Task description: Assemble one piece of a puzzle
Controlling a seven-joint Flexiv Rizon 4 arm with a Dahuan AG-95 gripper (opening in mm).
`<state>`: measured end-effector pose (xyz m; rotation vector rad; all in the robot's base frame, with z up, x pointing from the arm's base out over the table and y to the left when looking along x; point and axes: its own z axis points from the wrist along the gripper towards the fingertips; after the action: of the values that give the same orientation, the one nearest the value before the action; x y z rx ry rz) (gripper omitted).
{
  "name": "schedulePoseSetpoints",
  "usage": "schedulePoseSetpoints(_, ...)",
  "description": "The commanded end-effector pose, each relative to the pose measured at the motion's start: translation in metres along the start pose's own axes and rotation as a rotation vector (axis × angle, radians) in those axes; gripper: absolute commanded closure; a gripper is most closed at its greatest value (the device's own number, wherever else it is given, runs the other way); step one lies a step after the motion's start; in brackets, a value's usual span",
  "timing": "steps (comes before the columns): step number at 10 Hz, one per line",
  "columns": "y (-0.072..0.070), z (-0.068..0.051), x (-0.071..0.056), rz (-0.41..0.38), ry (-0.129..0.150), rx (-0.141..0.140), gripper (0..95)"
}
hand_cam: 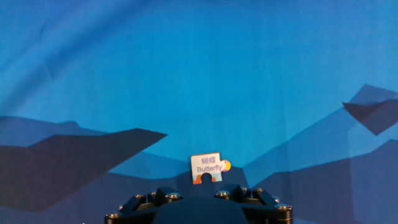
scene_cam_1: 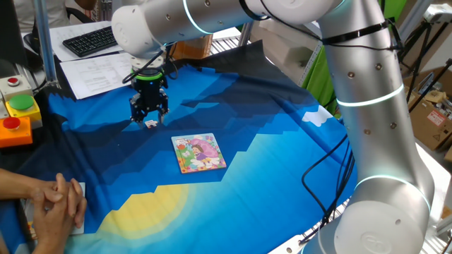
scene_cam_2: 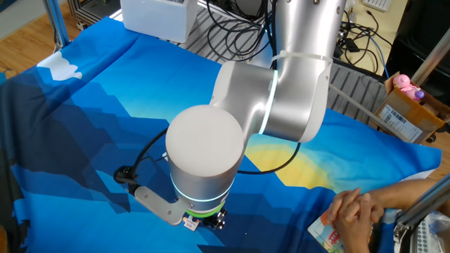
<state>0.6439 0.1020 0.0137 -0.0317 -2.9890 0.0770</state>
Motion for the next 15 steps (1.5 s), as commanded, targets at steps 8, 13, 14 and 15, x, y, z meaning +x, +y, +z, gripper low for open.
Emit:
schedulePoseSetpoints(8,0.004,0.0,-0.001,-0.057,0.01,-0.047,38.0)
schedulePoseSetpoints(13,0.0,0.001,-0.008,-0.065,0.011,-0.038,38.0)
schedulePoseSetpoints(14,0.0,0.002,-0.008,-0.068,0.012,-0.038,38.0)
schedulePoseSetpoints(15,0.0,0.004,-0.008,-0.067,0.013,-0.039,38.0)
